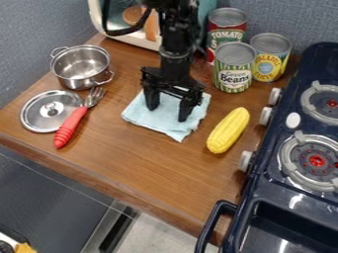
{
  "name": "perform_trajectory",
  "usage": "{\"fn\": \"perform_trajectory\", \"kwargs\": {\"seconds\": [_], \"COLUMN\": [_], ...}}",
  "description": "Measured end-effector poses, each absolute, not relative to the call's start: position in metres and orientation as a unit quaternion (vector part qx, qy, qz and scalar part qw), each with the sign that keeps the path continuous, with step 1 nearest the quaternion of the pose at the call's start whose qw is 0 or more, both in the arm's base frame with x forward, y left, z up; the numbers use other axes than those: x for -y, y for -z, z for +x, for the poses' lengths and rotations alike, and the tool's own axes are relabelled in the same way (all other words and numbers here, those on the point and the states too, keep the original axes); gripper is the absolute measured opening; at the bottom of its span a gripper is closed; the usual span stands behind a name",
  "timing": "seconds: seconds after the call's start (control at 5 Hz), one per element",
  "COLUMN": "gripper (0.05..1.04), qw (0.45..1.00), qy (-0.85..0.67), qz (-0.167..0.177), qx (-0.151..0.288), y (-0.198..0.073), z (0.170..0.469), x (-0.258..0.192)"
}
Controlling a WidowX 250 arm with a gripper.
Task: Wipe the table using the blue cloth
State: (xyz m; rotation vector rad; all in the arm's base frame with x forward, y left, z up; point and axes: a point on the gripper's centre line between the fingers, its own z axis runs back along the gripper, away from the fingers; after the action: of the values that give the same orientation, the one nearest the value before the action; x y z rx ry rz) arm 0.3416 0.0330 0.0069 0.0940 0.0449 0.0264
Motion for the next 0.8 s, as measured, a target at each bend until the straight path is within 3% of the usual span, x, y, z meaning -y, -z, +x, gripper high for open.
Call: {"fn": "perform_trajectory", "kwargs": {"seconds": [0.2, 0.8], "gripper": [0.999, 0.999], "qw": [0.998, 0.999], "qy": [-0.016, -0.005], "qz": [0.046, 0.021], "qx": [-0.050, -0.045], "y": [-0.007, -0.007], "z": [0.309, 0.286], "x": [-0.025, -0.015]}}
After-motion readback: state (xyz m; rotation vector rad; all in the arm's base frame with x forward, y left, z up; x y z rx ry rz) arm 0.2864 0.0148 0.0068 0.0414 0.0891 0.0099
